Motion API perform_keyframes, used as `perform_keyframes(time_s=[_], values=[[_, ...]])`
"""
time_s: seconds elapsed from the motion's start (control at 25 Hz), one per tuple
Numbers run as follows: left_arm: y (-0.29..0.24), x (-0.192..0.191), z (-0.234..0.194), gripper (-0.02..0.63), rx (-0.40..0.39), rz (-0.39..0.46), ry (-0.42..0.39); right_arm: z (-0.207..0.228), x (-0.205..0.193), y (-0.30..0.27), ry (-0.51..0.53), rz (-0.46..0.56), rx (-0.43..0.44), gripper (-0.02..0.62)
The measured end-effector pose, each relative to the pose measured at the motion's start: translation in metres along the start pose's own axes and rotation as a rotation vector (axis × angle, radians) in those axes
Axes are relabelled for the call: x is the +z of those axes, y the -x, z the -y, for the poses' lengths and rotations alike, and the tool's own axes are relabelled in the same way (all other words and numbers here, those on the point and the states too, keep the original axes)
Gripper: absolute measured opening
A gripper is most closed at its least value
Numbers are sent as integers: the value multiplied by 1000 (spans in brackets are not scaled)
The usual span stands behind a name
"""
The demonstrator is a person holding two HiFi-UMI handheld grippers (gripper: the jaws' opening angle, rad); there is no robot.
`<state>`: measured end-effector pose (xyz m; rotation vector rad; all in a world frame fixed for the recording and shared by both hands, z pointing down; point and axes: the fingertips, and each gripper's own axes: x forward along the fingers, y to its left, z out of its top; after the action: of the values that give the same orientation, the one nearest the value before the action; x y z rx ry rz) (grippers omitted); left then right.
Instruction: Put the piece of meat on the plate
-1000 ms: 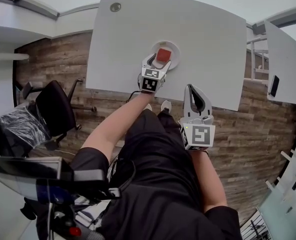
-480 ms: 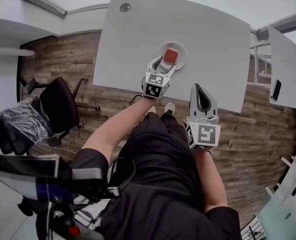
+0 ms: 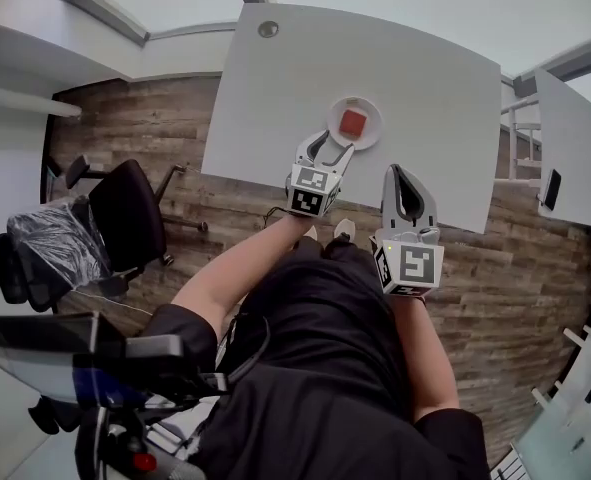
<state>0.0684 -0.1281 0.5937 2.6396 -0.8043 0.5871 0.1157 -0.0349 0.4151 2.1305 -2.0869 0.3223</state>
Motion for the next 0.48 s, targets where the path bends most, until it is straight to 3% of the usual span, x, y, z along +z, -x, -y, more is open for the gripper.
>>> perform_keyframes(time_s=[0.16,0.32,0.48], values=[[24,19,4,242,-18,68,40,-8,6,3,7,20,-4,6],[50,37,13,241,-35,118,-14,-20,8,6,7,30,17,6],[71,47,13,229,-21,157,1,-27,11,7,11,45,22,6]])
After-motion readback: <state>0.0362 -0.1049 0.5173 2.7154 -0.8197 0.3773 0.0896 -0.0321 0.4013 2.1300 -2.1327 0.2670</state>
